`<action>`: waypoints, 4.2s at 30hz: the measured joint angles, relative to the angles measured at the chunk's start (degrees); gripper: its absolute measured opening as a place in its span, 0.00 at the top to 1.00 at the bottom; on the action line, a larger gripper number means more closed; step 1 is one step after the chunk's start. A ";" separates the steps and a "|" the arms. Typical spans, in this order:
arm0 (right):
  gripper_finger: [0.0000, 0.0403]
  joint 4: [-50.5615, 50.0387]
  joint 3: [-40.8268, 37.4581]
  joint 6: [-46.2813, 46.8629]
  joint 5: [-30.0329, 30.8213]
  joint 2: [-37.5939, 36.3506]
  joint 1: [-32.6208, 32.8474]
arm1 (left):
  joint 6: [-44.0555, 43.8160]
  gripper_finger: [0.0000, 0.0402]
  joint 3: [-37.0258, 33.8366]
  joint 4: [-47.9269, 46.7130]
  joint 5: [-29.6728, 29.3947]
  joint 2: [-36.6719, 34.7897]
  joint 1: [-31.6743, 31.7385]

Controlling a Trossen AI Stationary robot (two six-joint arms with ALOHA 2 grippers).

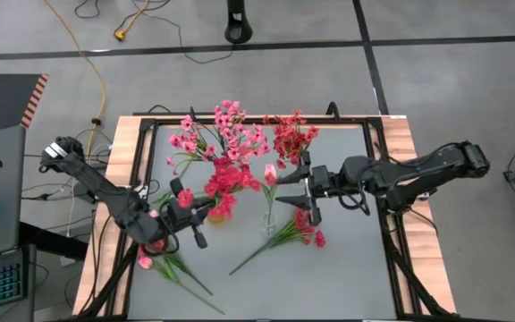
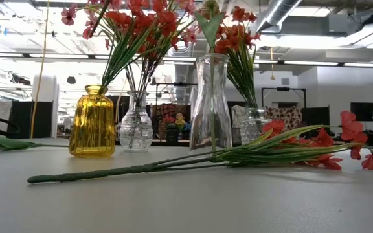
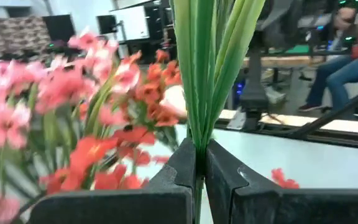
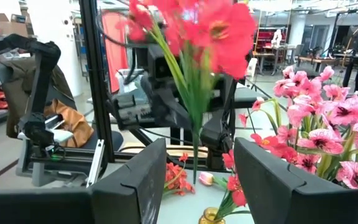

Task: Sort flowers into vase by color
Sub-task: Put the left red flowers into the yellow vase, then put the orange flowers into the top right transparent vase

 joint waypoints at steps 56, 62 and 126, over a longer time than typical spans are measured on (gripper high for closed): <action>0.47 -0.71 0.00 0.02 -0.04 0.16 0.13 | 10.10 0.56 -20.45 25.41 3.29 -1.88 0.02; 0.47 -2.14 -0.02 0.02 -0.07 -0.24 0.13 | 14.85 0.54 -19.19 25.48 -5.22 -1.88 -3.69; 0.47 -10.80 -0.02 0.06 -0.20 -1.06 0.11 | -136.28 0.54 -11.96 -36.51 57.86 -1.84 -7.44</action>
